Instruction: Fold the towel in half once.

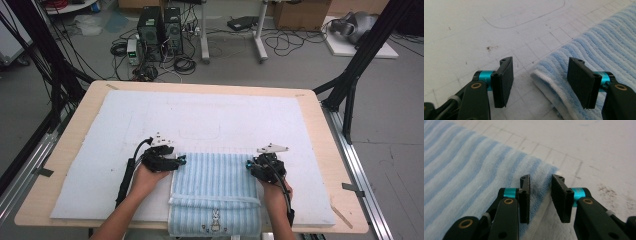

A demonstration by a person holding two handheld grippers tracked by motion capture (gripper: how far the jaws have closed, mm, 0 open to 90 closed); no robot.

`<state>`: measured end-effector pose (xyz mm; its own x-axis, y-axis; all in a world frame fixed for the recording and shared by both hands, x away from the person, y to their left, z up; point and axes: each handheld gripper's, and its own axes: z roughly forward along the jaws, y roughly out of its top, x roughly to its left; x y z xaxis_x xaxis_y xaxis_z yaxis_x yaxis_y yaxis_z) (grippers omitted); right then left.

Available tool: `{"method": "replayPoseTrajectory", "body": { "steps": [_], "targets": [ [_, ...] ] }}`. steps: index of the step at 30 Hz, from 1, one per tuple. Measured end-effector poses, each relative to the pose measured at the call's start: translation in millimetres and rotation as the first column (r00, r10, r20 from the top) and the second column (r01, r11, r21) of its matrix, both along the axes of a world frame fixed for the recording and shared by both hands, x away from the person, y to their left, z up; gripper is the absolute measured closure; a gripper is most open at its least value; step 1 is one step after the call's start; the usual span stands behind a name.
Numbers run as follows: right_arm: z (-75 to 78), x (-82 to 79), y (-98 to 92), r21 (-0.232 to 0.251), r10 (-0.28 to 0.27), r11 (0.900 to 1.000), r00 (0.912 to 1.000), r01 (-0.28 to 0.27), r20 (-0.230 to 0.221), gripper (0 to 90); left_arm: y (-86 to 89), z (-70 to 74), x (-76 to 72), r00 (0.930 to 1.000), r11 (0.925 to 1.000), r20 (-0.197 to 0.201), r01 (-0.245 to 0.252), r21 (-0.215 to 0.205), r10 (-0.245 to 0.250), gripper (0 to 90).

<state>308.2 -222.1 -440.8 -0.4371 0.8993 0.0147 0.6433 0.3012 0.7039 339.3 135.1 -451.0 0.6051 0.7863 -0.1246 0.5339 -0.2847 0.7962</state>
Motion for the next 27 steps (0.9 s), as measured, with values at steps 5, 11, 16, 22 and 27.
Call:
{"method": "replayPoseTrajectory", "body": {
  "steps": [5, 11, 16, 22, 27],
  "targets": [
    [-3.3, 3.3, -3.5, 0.028, -0.037, 0.999, 0.9993, 0.037, 0.0, 49.9, -1.3, -0.9, 0.0, 1.0, 0.9999, 0.0, 0.009, 0.005, -0.009, 44.2],
    [-4.8, 8.0, -8.7, 0.134, 0.021, 0.991, 0.9994, -0.017, -0.029, 84.9, -1.2, -0.3, 1.4, 0.9985, 0.9984, 0.004, 0.054, -0.014, -0.054, 85.6],
    [-1.7, 19.8, 6.2, 0.094, 0.031, 0.995, 0.9995, -0.032, 0.012, 85.6, 9.5, 3.3, 15.0, 0.9984, 0.9998, 0.055, 0.011, -0.018, -0.01, 86.1],
    [6.4, 46.1, 15.4, 0.103, 0.016, 0.994, 0.9994, -0.019, 0.032, 85.6, 18.0, 11.3, 36.3, 0.9941, 0.9993, 0.109, -0.004, -0.037, 0.008, 86.1],
    [13.1, 65.8, 21.3, 0.075, -0.006, 0.997, 0.9985, 0.002, 0.054, 85.7, 19.9, 27.4, 55.8, 0.988, 0.9979, 0.153, -0.009, -0.065, 0.019, 86.1]
  ]
}}
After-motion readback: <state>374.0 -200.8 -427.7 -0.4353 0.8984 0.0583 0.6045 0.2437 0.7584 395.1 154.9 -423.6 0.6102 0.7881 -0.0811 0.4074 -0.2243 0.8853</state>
